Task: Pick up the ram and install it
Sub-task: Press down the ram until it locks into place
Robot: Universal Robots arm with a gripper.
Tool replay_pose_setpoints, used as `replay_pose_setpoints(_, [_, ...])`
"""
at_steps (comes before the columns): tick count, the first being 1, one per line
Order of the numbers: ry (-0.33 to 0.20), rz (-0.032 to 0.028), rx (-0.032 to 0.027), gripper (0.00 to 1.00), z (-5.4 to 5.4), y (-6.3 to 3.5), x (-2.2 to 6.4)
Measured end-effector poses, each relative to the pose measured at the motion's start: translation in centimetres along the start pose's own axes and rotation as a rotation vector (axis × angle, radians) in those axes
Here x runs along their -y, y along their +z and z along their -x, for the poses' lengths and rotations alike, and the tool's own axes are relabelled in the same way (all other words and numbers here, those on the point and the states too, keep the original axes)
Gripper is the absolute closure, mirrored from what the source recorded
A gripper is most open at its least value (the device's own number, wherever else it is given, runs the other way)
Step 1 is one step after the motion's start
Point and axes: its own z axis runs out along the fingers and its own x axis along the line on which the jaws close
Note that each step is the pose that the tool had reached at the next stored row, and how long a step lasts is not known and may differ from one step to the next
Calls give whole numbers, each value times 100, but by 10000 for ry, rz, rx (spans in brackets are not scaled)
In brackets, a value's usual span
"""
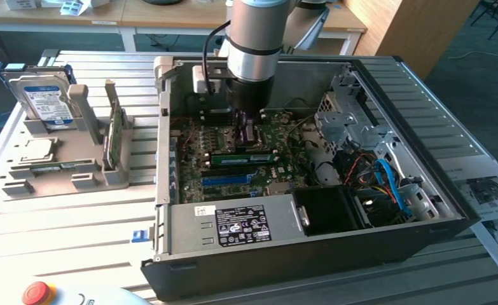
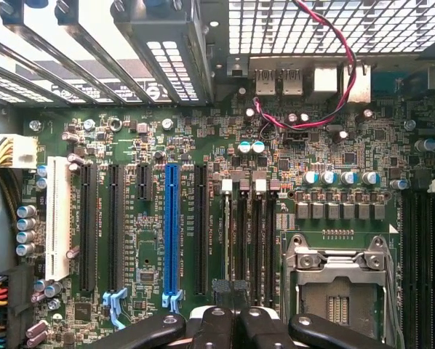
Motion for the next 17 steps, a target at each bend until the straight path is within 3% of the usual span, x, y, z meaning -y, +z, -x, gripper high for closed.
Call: replay_pose_setpoints(17, [0, -2, 1, 90, 1, 22, -6])
